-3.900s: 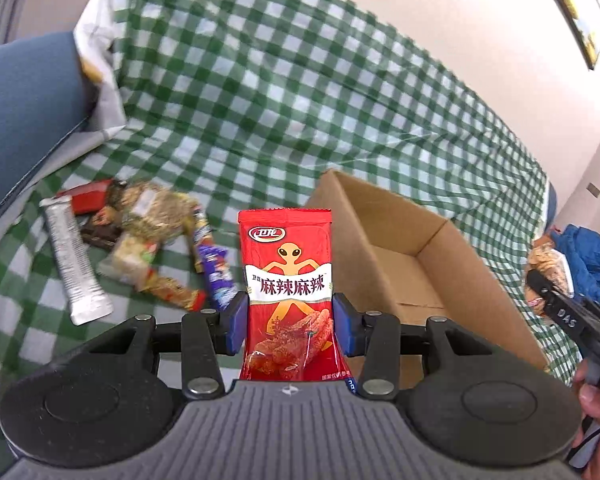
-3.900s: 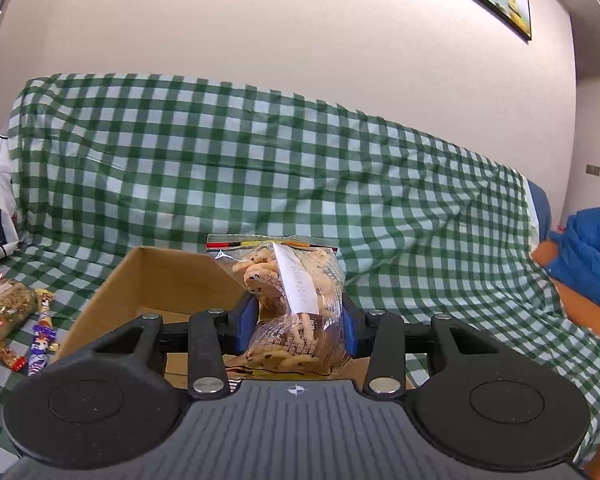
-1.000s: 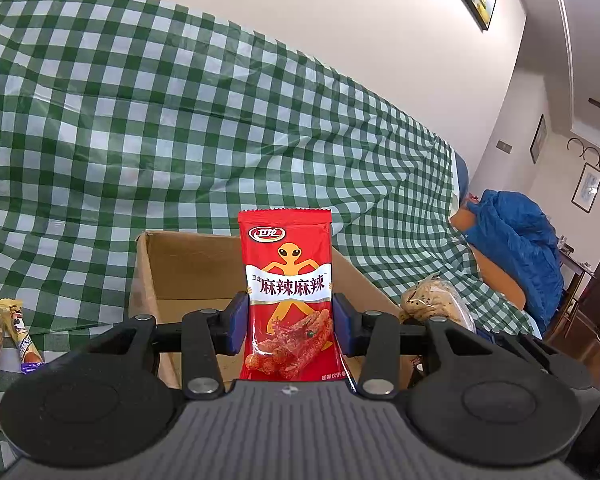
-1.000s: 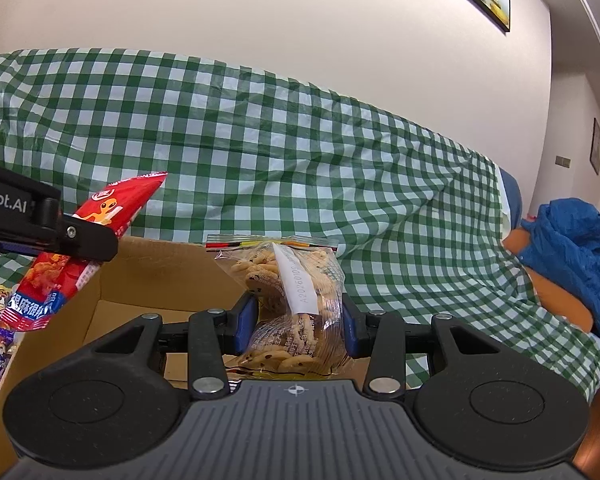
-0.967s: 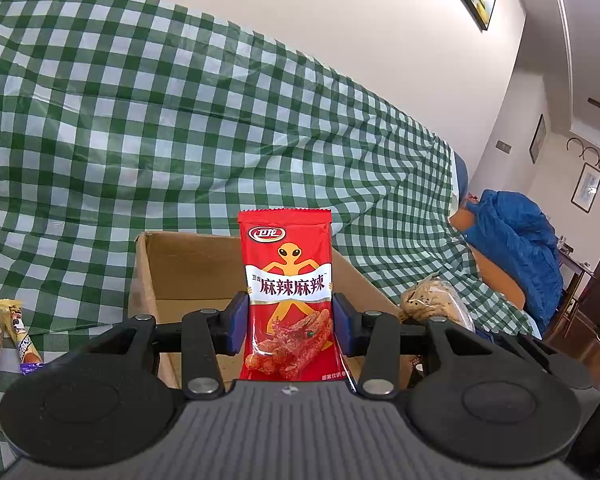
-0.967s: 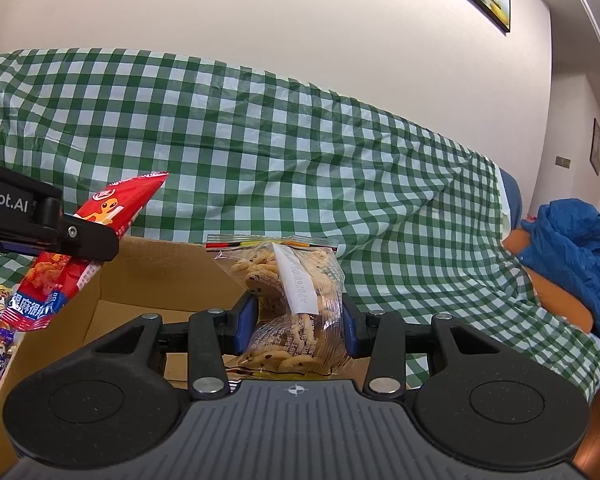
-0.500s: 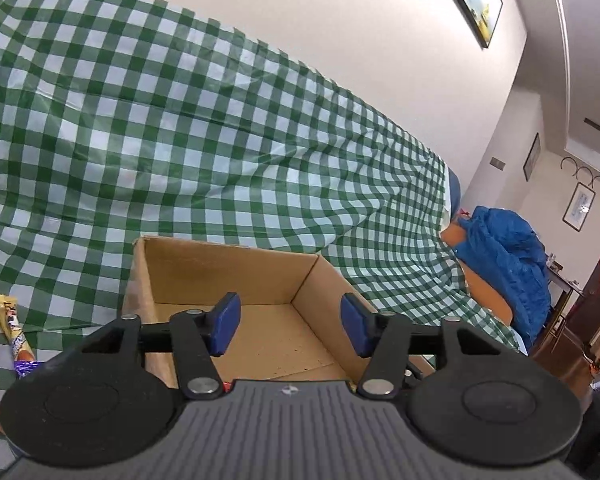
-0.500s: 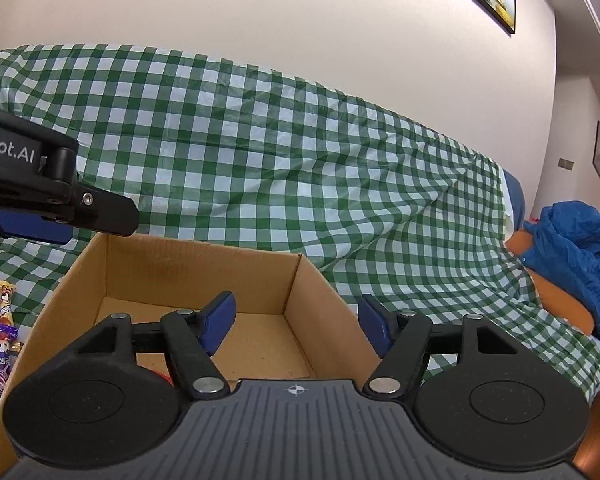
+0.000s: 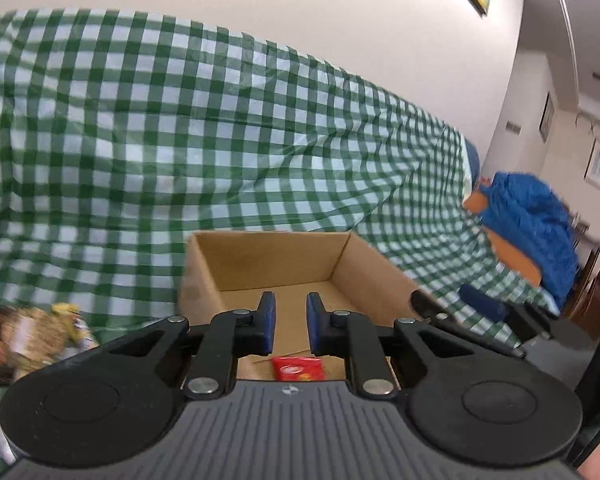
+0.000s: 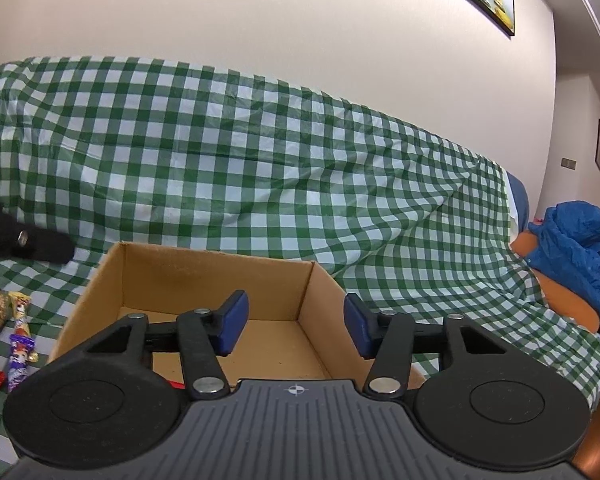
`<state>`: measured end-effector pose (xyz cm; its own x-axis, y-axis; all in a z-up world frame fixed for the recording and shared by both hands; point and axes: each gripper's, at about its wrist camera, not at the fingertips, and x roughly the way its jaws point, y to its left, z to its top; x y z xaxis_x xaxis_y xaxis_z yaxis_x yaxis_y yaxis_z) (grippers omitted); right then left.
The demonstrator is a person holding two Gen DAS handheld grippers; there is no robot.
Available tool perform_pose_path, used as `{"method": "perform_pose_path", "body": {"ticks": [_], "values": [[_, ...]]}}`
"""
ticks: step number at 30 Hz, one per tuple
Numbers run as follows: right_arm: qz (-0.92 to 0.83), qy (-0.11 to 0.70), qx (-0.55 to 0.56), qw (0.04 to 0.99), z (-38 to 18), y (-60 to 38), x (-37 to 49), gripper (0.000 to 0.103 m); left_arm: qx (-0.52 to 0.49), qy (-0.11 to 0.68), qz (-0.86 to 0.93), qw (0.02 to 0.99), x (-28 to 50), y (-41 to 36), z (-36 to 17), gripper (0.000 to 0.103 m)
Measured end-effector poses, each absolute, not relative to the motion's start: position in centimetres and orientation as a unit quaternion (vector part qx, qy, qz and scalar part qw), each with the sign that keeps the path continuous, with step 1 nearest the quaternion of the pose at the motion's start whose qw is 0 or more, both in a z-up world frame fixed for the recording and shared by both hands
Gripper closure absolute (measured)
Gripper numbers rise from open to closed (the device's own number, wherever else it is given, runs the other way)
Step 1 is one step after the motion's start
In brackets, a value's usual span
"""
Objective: Organize snacks
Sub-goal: 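Reach the left tool to the silver bar wrapper while the right tool reaches the purple candy bar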
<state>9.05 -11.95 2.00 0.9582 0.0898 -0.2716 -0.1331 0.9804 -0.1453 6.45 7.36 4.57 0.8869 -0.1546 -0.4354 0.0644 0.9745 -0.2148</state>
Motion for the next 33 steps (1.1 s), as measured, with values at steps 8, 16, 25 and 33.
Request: {"method": "perform_pose_path", "body": {"ticks": [8,16,25,33], "values": [[0.083,0.113,-0.076,0.987,2.8,-12.4,6.5,0.049,-0.039,0.217,-0.018,0.975,2.4,13.0,5.5,0.085],[0.084,0.113,-0.052,0.989,3.8,-13.1,5.3,0.049,-0.179,0.328,0.088,0.923,1.7,22.2,-0.2,0.085],[0.110,0.109,-0.051,0.987,4.7,-11.5,4.6,0.049,-0.396,0.323,0.195,0.837,-1.2,31.5,-2.5,0.085],[0.185,0.114,-0.088,0.972,3.2,-7.9,3.5,0.062,-0.396,0.338,0.218,0.825,-1.2,32.0,-3.4,0.085]]}}
